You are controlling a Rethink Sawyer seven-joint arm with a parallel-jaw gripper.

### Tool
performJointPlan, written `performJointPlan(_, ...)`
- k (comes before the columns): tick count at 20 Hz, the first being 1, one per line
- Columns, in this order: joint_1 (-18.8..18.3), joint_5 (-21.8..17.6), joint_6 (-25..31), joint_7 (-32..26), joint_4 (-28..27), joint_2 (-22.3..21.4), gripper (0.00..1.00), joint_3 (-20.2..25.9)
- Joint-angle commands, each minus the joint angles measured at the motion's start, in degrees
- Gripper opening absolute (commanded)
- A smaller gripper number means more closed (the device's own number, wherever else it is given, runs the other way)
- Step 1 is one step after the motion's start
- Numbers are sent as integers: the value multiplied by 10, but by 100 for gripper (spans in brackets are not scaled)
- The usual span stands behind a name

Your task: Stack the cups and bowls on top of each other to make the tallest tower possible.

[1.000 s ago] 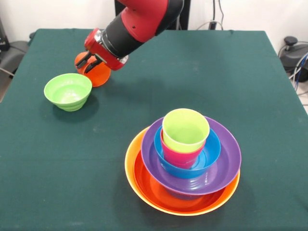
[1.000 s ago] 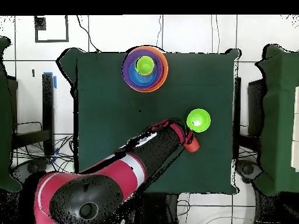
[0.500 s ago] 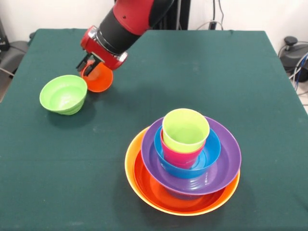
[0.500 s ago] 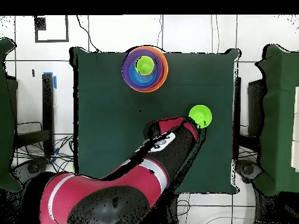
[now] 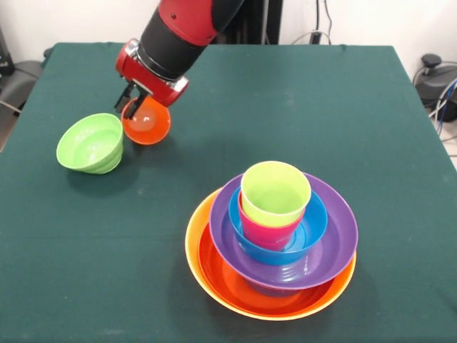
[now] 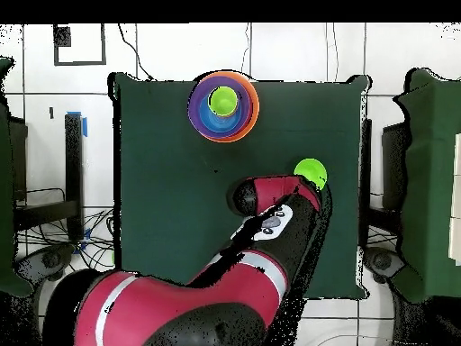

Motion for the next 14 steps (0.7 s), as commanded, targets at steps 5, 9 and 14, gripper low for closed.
performJointPlan(5,-60,5,-57,6,72,-37,0,186)
performJointPlan(9,-65,3,-65,20,93,-49,0,198)
performJointPlan(14,-72,0,-96,37,112,-62,0,211)
